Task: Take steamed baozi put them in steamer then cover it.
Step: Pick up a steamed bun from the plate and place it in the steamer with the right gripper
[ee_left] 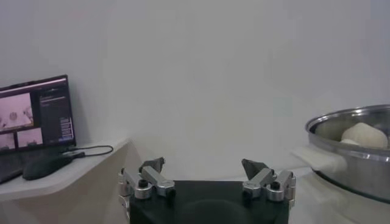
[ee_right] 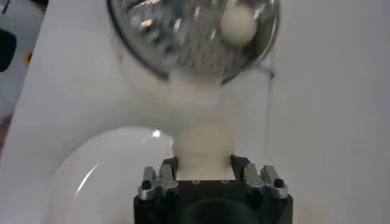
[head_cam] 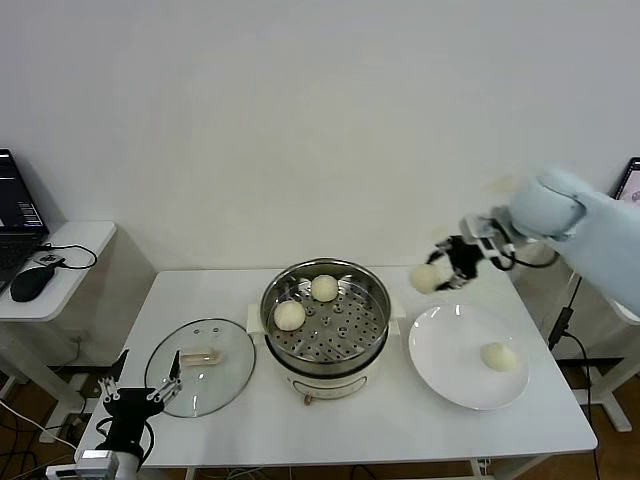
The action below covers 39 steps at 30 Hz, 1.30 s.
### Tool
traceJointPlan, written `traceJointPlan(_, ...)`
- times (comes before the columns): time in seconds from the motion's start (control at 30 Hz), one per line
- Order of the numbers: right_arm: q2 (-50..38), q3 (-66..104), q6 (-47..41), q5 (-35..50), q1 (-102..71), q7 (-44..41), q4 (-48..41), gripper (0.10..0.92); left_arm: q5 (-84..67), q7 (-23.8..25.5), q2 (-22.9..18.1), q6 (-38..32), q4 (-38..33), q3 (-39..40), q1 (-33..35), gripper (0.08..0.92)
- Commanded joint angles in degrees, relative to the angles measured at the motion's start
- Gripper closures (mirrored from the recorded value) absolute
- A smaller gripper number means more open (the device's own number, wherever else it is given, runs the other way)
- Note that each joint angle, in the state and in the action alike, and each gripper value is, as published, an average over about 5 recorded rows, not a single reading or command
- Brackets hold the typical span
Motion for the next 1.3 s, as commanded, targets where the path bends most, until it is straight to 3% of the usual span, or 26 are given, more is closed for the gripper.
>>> traceJointPlan(0.03, 15.3, -9.0, 3.4, 4.3, 5.8, 2.3, -1.2, 0.457, 0.0, 0.0, -0.3, -0.1, -0.2, -1.2, 0.3, 0.177)
traceJointPlan(0.57, 28.0, -14.6, 20.0, -7.5, -0.2, 3.7, -8.0, 0.457, -0.7, -0.2, -2.1, -0.2, -1.4, -2.7, 0.5, 0.177)
traceJointPlan(0.97, 27.0, -15.9, 27.2, -13.4, -1.2, 3.0, -6.0, 0.448, -0.7, -0.4, -2.6, -0.4, -1.4, -2.6, 0.6, 0.177)
traceJointPlan(1.3, 23.6, -15.9, 27.6, -13.1, -0.7, 2.6, -3.8, 0.443, -0.6, -0.4, -2.8, -0.4, -1.2, -2.1, 0.3, 0.177)
